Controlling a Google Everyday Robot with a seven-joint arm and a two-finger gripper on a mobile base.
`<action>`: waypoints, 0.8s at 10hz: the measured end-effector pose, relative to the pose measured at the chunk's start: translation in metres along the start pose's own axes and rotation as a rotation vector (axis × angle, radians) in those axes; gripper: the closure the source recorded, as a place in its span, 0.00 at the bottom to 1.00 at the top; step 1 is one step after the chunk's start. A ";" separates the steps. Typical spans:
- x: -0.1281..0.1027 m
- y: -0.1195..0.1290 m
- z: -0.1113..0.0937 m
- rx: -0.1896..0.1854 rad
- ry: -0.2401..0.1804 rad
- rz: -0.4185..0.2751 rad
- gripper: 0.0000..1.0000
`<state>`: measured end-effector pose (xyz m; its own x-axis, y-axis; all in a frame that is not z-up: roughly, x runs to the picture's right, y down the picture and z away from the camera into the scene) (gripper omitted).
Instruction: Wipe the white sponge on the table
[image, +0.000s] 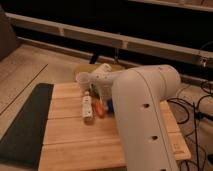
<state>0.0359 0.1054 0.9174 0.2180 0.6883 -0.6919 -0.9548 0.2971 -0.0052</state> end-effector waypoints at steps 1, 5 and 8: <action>0.000 0.001 0.004 0.000 0.008 -0.001 0.42; 0.001 0.005 0.015 -0.009 0.030 -0.014 0.82; 0.008 0.019 0.012 -0.039 0.048 -0.037 1.00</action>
<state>0.0218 0.1245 0.9201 0.2440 0.6446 -0.7245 -0.9537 0.2948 -0.0589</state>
